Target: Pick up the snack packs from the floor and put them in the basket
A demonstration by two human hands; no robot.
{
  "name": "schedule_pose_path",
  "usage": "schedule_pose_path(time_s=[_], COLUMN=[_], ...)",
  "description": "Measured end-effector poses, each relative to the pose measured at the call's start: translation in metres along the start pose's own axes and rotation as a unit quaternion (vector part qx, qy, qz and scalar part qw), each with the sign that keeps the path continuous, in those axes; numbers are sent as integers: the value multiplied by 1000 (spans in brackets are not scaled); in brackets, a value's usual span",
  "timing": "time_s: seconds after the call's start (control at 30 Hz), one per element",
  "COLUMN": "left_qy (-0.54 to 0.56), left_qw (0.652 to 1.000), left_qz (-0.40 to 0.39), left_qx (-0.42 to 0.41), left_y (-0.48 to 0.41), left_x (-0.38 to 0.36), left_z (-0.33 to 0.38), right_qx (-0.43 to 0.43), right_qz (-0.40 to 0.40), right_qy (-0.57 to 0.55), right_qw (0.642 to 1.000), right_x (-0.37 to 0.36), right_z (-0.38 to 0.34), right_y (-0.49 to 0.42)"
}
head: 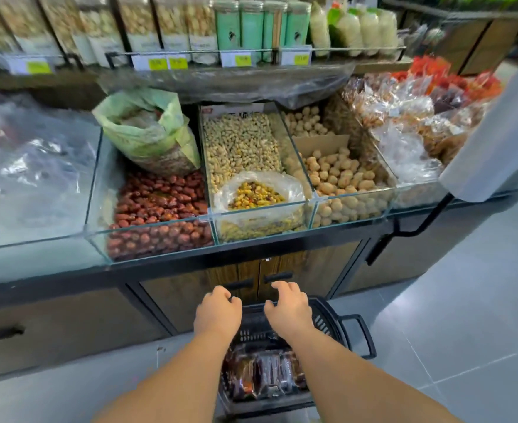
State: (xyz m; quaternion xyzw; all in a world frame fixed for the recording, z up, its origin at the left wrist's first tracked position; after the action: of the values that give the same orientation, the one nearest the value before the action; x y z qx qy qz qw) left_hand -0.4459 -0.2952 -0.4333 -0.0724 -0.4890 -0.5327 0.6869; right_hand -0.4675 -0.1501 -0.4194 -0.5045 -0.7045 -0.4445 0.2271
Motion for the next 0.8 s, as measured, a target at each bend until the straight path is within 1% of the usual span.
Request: schedule_pose_path(time_s=[0.17, 0.27, 0.43, 0.63, 0.8], left_qy=[2, 15, 38, 68, 140], left_qw=[999, 998, 995, 983, 953], left_qz=[38, 55, 82, 129, 174], left_qx=[2, 9, 36, 110, 202], left_y=[-3, 0, 16, 44, 71], left_x=[32, 36, 33, 29, 20], left_z=[-2, -2, -5, -23, -58], right_qx=[15, 32, 84, 168, 248], right_qz=[-8, -20, -44, -85, -127], right_qy=[-4, 4, 39, 70, 96], right_qw=[1000, 999, 995, 980, 955], right_x=[-7, -7, 0, -2, -22], right_z=[-22, -27, -32, -43, -57], right_y=[6, 6, 3, 4, 20])
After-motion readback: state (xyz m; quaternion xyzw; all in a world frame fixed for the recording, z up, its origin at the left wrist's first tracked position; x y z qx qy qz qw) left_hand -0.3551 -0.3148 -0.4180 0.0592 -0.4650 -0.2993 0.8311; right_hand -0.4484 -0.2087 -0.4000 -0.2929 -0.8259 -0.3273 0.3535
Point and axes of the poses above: each hand's wrist, its own y-axis away from the middle knuckle, its own x-axis out of the back of the hand, z = x × y, the point moved 2 cm from there along -y, towards the middle knuckle, and after that the axes turned 2 degrees about -z, right-handed, at the moved point
